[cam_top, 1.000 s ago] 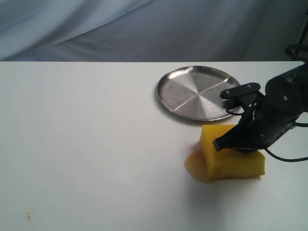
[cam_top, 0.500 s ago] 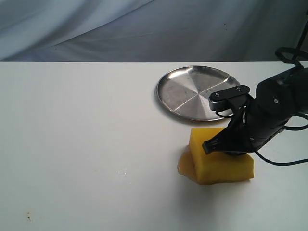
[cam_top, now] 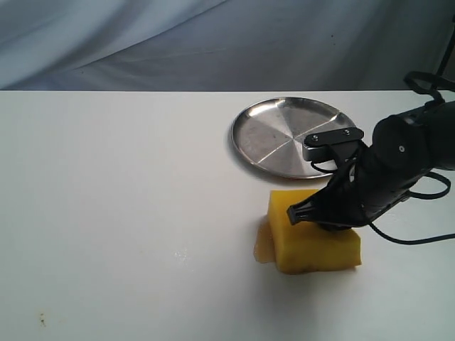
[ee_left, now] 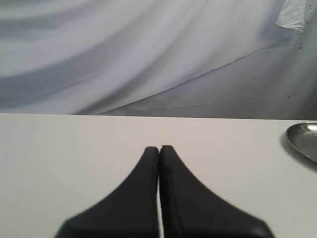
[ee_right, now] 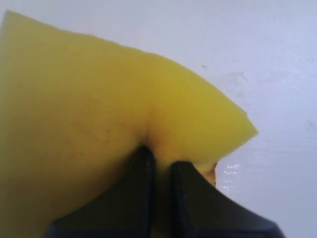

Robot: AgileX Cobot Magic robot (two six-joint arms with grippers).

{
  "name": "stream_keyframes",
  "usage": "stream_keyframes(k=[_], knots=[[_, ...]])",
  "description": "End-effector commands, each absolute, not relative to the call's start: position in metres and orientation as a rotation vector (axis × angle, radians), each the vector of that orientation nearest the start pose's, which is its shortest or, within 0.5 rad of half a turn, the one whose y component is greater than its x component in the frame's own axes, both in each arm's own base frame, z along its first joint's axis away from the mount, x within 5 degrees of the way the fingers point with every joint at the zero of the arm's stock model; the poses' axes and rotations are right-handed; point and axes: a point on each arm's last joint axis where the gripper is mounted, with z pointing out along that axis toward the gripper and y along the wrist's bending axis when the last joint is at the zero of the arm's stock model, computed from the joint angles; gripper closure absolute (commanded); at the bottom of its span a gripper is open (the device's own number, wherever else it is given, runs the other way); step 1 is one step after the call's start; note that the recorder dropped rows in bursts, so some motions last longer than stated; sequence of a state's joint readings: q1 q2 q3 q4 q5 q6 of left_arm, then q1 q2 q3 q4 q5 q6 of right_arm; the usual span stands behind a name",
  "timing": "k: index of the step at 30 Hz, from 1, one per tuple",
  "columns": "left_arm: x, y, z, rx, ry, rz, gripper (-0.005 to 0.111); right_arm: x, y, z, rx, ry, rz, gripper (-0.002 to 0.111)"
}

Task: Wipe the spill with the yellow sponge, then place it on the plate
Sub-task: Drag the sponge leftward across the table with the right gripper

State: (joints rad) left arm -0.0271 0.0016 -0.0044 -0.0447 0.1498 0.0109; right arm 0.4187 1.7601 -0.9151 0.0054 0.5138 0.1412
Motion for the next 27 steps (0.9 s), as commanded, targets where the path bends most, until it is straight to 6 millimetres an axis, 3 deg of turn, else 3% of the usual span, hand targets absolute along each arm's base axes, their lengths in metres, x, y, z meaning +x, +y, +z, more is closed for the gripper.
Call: stream_keyframes(k=[1,27], knots=[[0.056,-0.002,0.200,0.000,1.629,-0.052,0.105,0.284,0.132,0.143,-0.366,2.855,0.156,0.108],[0.056,-0.002,0.200,0.000,1.629,-0.052,0.105,0.279,0.151,0.144,-0.290,2.843,0.290,0.108]])
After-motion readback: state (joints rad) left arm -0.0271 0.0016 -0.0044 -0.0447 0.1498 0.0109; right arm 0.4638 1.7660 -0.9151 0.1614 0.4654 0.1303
